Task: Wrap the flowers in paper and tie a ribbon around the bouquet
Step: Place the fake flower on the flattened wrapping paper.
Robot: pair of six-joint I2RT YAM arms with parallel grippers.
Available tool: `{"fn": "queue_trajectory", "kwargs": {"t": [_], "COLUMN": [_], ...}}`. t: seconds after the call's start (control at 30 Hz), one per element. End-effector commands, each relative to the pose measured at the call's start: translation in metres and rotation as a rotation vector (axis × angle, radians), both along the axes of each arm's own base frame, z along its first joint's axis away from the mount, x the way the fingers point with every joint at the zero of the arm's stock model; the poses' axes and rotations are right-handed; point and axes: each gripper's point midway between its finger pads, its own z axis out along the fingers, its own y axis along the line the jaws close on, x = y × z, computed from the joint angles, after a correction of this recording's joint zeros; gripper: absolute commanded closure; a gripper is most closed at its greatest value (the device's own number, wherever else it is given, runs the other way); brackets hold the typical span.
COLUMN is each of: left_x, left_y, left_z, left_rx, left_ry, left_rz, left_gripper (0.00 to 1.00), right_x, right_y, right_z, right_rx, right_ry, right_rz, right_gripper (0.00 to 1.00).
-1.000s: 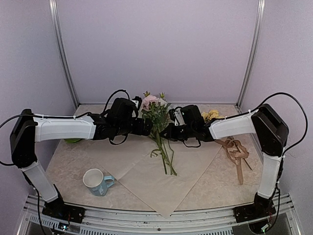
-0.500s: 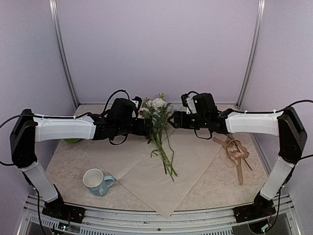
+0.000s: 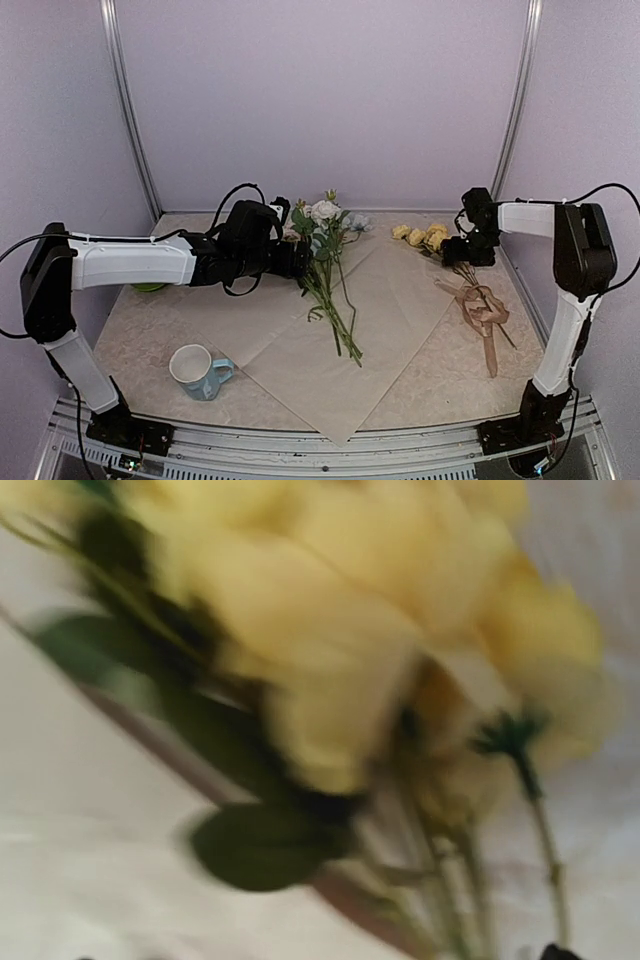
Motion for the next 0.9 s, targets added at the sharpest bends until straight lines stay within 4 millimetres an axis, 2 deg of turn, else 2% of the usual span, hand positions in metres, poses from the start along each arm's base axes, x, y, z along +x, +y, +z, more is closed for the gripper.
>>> {"fn": "queue_trajectory", "kwargs": {"t": [0.0, 0.07, 0.17, 0.27, 0.33, 0.37, 0.4, 0.5, 0.57, 0.77, 0.87], "left_x": [0.001, 0.001, 0.001, 0.003, 0.003, 0.003, 0.003, 0.003, 0.002, 0.003, 0.003], "left_y": [0.001, 0.002, 0.002, -0.001, -0.001, -0.001, -0.001, -0.001, 0.000, -0.002, -0.005], "left_z": [0.003, 0.001, -0.001, -0.001, 0.000, -0.001, -0.001, -0.001, -0.002, -0.004, -0.003], "left_rx": [0.007, 0.015, 0.019, 0.021, 0.021, 0.022, 0.022, 0.025, 0.029, 0.034, 0.031], "left_ry": [-0.012, -0.011, -0.009, -0.010, -0.011, -0.010, -0.009, -0.008, -0.008, -0.004, -0.007], "left_rz": [0.005, 0.007, 0.005, 0.001, 0.002, 0.001, 0.000, -0.001, -0.001, -0.002, -0.008], "left_gripper": [0.01, 0.01, 0.01, 0.01, 0.01, 0.01, 0.01, 0.01, 0.01, 0.01, 0.01], "right_x": [-0.005, -0.001, 0.003, 0.000, 0.000, 0.000, 0.002, 0.004, 0.005, 0.016, 0.019], "right_y": [-0.038, -0.045, -0.032, -0.021, -0.023, -0.026, -0.032, -0.056, -0.061, -0.060, -0.070], "right_z": [-0.007, -0.013, -0.026, -0.038, -0.043, -0.047, -0.049, -0.049, -0.039, 0.017, 0.051], "right_rx": [-0.071, -0.079, 0.008, 0.058, 0.050, 0.039, 0.024, -0.049, -0.081, -0.105, -0.161], "right_ry": [0.111, 0.116, 0.131, 0.169, 0.179, 0.185, 0.184, 0.185, 0.158, -0.010, -0.101], "right_rz": [-0.034, -0.033, 0.054, 0.106, 0.108, 0.103, 0.091, 0.029, 0.037, 0.077, 0.042], "right_gripper": [0.05, 0.08, 0.19, 0.20, 0.21, 0.26, 0.35, 0.71, 0.82, 1.00, 1.00]}}
